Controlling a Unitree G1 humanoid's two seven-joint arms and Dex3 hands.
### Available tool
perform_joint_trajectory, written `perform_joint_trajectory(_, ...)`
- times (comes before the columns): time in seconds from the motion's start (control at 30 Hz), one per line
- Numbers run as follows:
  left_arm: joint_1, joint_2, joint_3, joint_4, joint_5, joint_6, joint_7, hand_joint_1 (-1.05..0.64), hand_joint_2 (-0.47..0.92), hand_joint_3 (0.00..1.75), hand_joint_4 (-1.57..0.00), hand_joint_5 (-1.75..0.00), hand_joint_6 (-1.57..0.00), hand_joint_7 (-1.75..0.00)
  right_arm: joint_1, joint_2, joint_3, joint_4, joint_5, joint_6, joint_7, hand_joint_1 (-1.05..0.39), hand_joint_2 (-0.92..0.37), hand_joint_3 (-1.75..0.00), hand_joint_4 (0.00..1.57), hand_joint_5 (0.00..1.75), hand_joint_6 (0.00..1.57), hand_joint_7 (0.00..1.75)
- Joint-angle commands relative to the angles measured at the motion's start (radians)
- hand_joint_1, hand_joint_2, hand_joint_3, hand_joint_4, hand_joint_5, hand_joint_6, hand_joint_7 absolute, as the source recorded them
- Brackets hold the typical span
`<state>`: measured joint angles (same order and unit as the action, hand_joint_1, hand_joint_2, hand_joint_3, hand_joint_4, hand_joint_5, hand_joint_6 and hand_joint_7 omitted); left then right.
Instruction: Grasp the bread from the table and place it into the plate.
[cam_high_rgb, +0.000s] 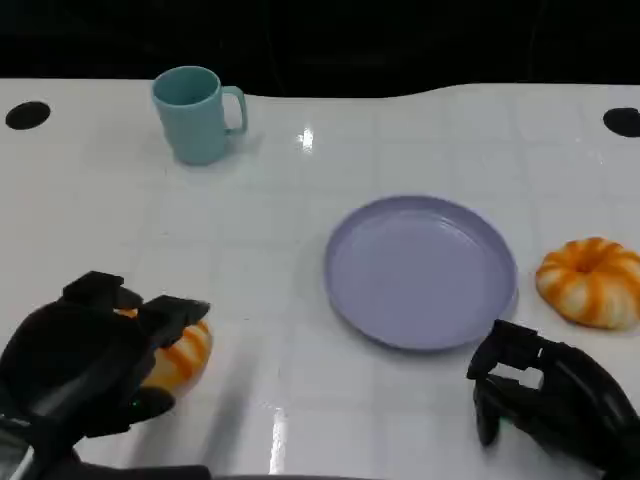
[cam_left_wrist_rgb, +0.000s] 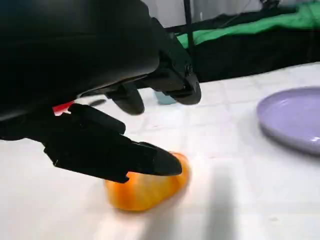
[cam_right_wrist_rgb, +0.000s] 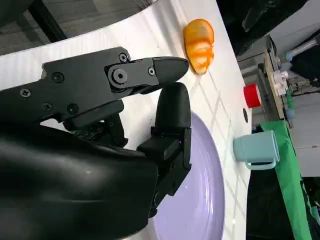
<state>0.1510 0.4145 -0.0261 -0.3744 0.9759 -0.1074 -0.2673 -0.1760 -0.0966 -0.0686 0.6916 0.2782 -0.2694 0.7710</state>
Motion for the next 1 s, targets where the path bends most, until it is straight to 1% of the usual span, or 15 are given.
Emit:
perform_joint_trajectory(0.03, -0.050, 0.054, -0.032, -0.010, 0.062, 0.071, -0.112, -0.33, 0.80, 0.01, -0.03, -0.33, -0.23, 0.00, 0.001, -0.008, -0.005, 0.014, -0.007, 0.007, -0.010, -0.57, -0.92, -0.21, 0.70, 1.75, 0.67, 1.48)
perform_joint_trajectory(0.17, -0.100, 0.066, -0.067, 0.035, 0.064, 0.118, -0.181, -0.32, 0.76, 0.00, 0.00, -0.25, -0.19, 0.00, 0.003, -0.008, -0.004, 0.008, -0.006, 0.013, -0.007, -0.56, -0.92, -0.20, 0.71, 1.75, 0.68, 1.48)
perform_joint_trajectory(0.23, -0.127, 0.069, -0.088, 0.079, 0.065, 0.131, -0.188, -0.32, 0.75, 0.00, 0.00, -0.22, -0.18, 0.00, 0.005, -0.007, -0.006, 0.007, -0.001, 0.016, -0.002, -0.56, -0.92, -0.20, 0.71, 1.75, 0.68, 1.47)
perform_joint_trajectory(0.47, -0.201, 0.073, -0.154, 0.250, 0.059, 0.131, -0.122, -0.29, 0.73, 0.00, 0.00, -0.17, -0.16, 0.00, 0.010, -0.008, -0.008, 0.001, 0.001, 0.015, -0.001, -0.56, -0.92, -0.20, 0.71, 1.75, 0.68, 1.47)
perform_joint_trajectory(0.7, -0.285, 0.067, -0.240, 0.414, 0.067, 0.155, -0.107, -0.29, 0.74, 0.00, 0.00, -0.11, -0.12, 0.00, 0.010, -0.016, -0.011, 0.005, 0.000, 0.010, 0.006, -0.58, -0.92, -0.20, 0.70, 1.75, 0.68, 1.47)
perform_joint_trajectory(0.9, -0.318, 0.074, -0.282, 0.477, 0.053, 0.175, -0.089, -0.28, 0.74, 0.00, -0.02, -0.10, -0.13, 0.00, 0.010, -0.014, -0.014, 0.005, 0.007, 0.013, 0.013, -0.56, -0.92, -0.20, 0.70, 1.75, 0.67, 1.48)
perform_joint_trajectory(1.0, -0.350, 0.075, -0.302, 0.581, 0.022, 0.134, -0.037, -0.29, 0.75, 0.01, -0.06, -0.11, -0.14, -0.01, 0.013, -0.015, -0.013, 0.001, 0.001, 0.015, 0.006, -0.56, -0.92, -0.20, 0.70, 1.75, 0.67, 1.47)
